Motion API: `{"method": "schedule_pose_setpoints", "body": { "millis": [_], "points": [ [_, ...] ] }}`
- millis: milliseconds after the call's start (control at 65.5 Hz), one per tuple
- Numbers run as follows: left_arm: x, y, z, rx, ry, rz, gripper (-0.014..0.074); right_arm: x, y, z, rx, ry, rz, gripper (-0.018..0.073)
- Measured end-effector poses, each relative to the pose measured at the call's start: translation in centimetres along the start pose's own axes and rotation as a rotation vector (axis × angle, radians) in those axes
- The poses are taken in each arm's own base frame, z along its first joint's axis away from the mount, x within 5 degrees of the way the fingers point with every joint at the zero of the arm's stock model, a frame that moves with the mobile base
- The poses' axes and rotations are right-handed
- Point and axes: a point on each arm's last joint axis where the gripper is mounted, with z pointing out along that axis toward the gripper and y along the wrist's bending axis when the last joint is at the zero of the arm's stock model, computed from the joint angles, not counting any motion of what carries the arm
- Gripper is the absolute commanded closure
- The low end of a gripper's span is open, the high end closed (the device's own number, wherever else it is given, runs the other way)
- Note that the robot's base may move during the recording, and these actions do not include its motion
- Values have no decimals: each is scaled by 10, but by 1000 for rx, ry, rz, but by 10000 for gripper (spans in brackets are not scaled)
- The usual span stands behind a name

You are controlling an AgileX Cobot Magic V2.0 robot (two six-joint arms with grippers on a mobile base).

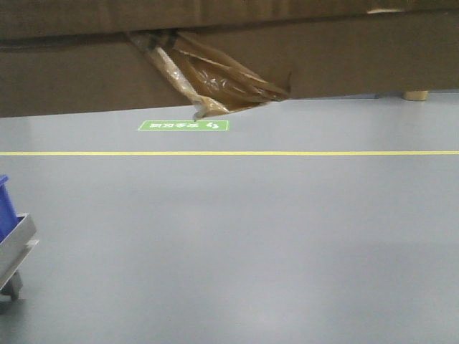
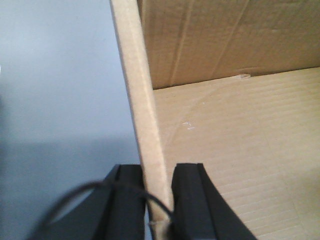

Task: Grab carton from right shelf to conveyor
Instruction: 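Hold the carton with both grippers while driving to the conveyor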

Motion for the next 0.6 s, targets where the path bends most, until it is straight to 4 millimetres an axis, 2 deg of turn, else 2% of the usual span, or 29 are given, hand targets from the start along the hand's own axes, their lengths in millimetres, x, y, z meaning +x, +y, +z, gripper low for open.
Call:
{"method": "schedule_pose_setpoints", "body": {
  "millis": [595],
  "points": [
    [-3,3,-1,-30,-39,18,617,-12,2,0,-16,-127,-1,624]
  ]
}}
